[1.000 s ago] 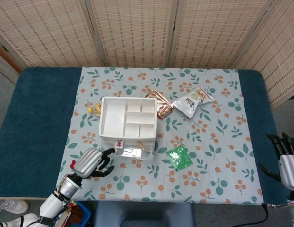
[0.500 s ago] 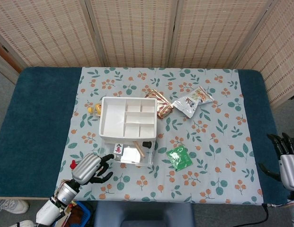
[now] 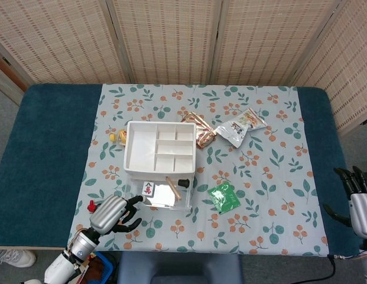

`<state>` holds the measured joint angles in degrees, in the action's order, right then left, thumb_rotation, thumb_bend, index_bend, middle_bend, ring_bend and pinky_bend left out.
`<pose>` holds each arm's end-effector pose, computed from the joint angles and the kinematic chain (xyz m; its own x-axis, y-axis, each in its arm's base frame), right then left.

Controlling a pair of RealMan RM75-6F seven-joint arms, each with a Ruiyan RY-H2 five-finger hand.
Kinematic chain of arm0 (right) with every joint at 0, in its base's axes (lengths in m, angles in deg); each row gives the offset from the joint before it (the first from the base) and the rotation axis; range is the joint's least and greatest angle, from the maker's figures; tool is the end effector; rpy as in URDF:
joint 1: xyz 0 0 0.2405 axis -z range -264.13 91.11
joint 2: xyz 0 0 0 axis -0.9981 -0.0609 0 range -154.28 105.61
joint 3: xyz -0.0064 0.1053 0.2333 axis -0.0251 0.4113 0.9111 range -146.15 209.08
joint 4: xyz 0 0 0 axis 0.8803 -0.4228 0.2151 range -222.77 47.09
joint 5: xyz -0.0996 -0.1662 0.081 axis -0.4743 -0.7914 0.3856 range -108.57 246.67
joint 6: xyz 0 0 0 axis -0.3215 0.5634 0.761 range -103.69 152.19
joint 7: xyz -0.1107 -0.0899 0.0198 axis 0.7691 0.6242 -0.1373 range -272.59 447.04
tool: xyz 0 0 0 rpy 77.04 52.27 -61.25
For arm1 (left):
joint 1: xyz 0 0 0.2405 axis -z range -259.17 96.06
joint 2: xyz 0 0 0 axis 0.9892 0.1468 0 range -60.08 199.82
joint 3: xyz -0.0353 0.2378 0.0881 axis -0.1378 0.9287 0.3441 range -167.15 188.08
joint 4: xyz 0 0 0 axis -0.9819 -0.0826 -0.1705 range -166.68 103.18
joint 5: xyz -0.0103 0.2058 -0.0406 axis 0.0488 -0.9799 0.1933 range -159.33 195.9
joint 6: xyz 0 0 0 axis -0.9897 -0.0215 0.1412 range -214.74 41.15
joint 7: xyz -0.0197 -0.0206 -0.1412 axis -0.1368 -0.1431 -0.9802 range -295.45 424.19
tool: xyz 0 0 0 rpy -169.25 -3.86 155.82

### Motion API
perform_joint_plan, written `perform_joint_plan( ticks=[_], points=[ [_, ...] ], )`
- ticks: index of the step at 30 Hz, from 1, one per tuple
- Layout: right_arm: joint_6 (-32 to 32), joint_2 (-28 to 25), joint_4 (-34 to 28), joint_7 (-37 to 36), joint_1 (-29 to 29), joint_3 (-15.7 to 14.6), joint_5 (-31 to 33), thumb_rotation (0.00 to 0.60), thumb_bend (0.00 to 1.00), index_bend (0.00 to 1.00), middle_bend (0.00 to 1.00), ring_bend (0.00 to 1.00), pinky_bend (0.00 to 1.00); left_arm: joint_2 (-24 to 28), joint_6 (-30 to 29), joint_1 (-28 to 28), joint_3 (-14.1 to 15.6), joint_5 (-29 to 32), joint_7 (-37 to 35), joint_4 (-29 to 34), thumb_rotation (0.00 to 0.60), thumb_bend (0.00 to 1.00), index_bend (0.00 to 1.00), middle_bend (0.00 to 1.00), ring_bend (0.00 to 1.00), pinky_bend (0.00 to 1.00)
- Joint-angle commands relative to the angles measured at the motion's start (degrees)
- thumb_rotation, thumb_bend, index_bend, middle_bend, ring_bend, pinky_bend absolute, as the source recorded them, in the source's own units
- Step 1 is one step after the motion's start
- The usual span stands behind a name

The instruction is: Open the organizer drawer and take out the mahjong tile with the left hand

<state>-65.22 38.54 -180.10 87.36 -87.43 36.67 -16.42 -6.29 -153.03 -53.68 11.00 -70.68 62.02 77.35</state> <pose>-0.3181 -0.1672 0.1826 0.4192 0.0881 0.9036 -0.9077 0.0606 0.4152 -0.1399 0.2204 0.0334 0.0742 0.4243 0.9025 0.8937 -0.4297 0.1286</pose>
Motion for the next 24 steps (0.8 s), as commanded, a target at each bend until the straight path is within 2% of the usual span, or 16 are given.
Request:
perform_joint_plan(
  ticks=[1,10,16,24],
  points=[
    [0.0,0.0,0.0,0.0,0.0,0.0,0.0,0.6,0.19,0.11,0.16,0.09,0.15,0.1,-0.2,-0.2,0.1,-0.2,0.0,0.2,0.6,0.38,0.33,0.88,0.94,1.0],
    [0.2,0.2,0.3,-0.3,-0.1,0.0,0.0,0.6,0.19,0.11,0.16,0.09,0.15,0.9,0.0,-0.5,0.9,-0.9,0.1,0.8,0.6,0.38,0.32,0.88,0.94,1.0],
    [0.0,0.3,0.5,-0.5,-0.2,0.2,-0.1,0.6,0.19,0.1,0.16,0.09,0.15,1.5,-0.6,-1.0,1.1,-1.3,0.1,1.2,0.6,0.38,0.2,0.88,0.94,1.0],
    [-0.9,-0.9,0.0,-0.5,-0.2,0.9,-0.1,0.6,0.19,0.1,0.16,0.09,0.15,4.0,-1.4,-1.9,2.1,-2.5,0.7,2.5,0.6,0.38,0.14,0.88,0.94,1.0]
  ],
)
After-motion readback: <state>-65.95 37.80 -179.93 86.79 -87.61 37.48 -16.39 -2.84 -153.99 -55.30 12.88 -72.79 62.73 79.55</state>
